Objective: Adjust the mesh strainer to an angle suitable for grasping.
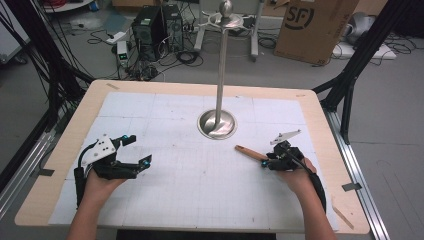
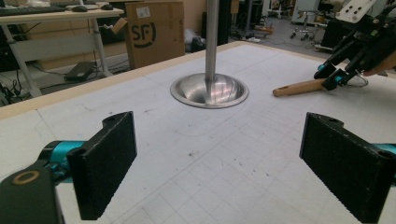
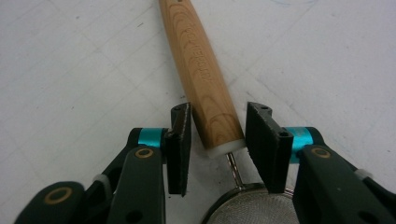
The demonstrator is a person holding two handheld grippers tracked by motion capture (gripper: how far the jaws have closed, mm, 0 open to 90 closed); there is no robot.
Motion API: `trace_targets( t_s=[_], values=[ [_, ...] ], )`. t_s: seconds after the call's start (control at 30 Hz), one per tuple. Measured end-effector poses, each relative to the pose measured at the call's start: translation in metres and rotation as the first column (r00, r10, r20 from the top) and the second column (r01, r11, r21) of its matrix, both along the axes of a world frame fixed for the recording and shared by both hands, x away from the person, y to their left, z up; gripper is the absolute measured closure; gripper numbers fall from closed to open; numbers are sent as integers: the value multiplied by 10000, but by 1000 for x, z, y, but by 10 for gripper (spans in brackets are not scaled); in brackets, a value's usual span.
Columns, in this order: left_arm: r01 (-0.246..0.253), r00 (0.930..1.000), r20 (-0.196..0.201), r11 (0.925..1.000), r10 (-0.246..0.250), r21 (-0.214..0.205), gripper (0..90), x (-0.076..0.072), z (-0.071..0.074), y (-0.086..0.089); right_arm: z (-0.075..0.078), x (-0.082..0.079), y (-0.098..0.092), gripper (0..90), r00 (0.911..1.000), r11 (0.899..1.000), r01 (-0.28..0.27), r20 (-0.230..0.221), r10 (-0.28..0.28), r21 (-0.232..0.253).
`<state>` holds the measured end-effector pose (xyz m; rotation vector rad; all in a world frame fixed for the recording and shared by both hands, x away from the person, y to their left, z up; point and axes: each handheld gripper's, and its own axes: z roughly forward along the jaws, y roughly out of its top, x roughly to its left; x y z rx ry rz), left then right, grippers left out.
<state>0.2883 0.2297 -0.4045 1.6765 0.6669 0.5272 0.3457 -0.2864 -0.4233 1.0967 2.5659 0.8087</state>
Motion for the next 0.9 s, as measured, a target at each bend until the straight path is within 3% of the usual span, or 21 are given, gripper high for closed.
trace_targets(
  t_s=[0.4,0.57,0.8,0.9],
  values=[
    [-19,10000,29,10000,18,74,116,-1,0,-2,4,0,4,654,9980,9985,539,-312,-541,-92],
    [-61,10000,28,9999,61,102,116,-1,-1,-2,5,1,5,646,9984,9988,430,-364,-438,-235],
    [-26,10000,-31,9997,27,248,116,0,-2,-4,7,4,8,637,9991,9962,-127,-426,91,-858],
    [-26,10000,-16,9996,27,273,116,0,-3,-4,4,7,8,652,9974,9940,-189,-711,113,-1075]
  ],
)
